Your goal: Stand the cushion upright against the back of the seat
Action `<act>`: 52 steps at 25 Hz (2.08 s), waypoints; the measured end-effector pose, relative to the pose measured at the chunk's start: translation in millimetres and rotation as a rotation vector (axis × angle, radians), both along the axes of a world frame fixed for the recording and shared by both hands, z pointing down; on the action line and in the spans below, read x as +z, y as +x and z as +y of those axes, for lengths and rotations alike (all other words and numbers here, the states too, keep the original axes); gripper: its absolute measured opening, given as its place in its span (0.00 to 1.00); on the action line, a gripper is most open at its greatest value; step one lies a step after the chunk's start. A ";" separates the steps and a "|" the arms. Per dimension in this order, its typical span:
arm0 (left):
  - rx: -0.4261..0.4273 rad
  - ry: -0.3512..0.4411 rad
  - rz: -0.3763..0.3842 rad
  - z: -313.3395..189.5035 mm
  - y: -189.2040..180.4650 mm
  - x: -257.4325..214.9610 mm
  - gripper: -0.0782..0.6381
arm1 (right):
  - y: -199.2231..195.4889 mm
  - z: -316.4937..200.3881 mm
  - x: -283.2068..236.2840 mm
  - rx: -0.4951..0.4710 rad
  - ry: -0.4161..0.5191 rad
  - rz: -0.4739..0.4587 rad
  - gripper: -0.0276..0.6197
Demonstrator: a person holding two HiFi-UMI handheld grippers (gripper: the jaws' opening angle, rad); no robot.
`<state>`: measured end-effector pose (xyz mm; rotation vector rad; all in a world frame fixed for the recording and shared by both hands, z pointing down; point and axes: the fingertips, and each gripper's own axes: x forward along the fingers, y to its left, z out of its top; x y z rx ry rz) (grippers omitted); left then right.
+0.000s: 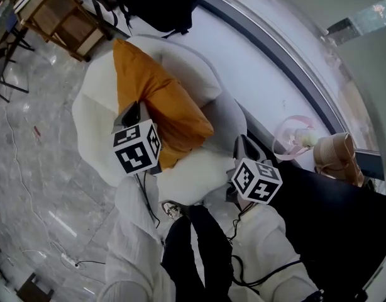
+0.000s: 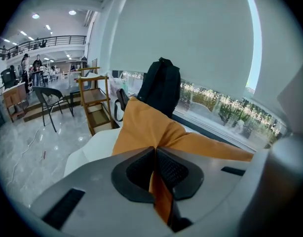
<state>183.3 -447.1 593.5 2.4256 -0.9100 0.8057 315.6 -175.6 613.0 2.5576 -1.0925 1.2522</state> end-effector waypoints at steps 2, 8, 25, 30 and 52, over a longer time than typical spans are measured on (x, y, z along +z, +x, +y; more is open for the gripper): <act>0.030 0.014 -0.008 3.8 14.1 3.4 0.13 | 3.8 -0.8 2.1 0.009 0.006 -0.008 0.14; 0.083 0.036 -0.010 7.5 42.2 7.5 0.13 | 13.7 8.2 9.7 0.027 0.000 -0.025 0.14; 0.178 0.065 0.017 38.0 64.7 -5.6 0.35 | 22.3 32.9 27.1 0.079 0.020 -0.080 0.14; 0.180 0.063 0.036 50.1 43.6 -19.9 0.35 | 12.3 36.5 20.7 0.084 0.024 -0.065 0.14; 0.213 0.021 0.295 159.7 -149.1 -272.4 0.22 | -142.2 -1.1 -264.8 -0.176 0.185 0.197 0.14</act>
